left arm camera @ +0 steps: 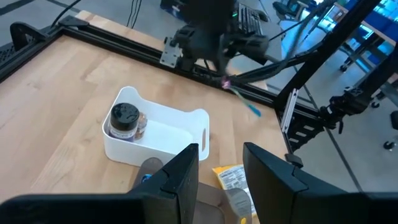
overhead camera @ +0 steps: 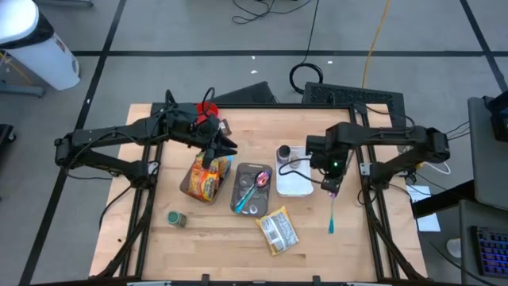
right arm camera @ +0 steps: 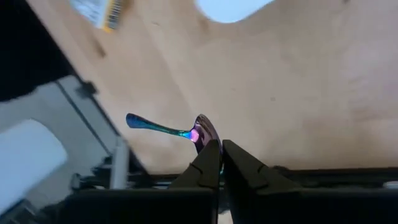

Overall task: Pick & Place Food Item
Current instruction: Put the blue spoon into the right gray bin

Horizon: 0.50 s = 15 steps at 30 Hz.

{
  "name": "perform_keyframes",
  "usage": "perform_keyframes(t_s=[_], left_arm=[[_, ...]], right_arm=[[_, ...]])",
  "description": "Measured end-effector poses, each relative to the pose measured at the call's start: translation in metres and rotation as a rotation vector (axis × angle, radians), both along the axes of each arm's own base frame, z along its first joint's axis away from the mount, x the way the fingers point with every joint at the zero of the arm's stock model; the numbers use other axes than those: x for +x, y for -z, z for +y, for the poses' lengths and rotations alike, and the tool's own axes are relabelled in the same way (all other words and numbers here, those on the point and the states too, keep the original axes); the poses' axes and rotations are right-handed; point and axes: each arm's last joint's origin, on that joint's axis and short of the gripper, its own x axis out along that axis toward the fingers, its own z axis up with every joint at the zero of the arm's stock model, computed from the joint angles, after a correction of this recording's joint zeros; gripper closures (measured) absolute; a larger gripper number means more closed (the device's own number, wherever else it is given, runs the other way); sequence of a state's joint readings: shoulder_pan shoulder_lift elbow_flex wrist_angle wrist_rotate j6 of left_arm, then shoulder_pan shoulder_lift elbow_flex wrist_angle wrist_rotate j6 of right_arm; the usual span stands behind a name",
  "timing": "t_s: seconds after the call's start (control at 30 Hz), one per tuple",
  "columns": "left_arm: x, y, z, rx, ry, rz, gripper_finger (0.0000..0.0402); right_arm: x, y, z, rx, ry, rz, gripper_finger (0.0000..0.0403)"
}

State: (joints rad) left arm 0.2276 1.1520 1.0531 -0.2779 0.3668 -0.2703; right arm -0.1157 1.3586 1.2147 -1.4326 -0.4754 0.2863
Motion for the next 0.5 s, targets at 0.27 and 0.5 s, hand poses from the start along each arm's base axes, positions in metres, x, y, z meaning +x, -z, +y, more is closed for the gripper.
perform_keyframes(t_s=[0.27,0.5], left_arm=[[-0.002,0.004,0.0,-0.011,0.0,0.04,0.027],[-0.002,0.006,-0.002,-0.055,-0.008,0.077,0.027]], right_arm=[[0.013,-0.026,0.037,0.087,0.171,-0.271,0.0402],[0.041,-0.045,0.044,0.079,0.265,-0.604,0.0402]])
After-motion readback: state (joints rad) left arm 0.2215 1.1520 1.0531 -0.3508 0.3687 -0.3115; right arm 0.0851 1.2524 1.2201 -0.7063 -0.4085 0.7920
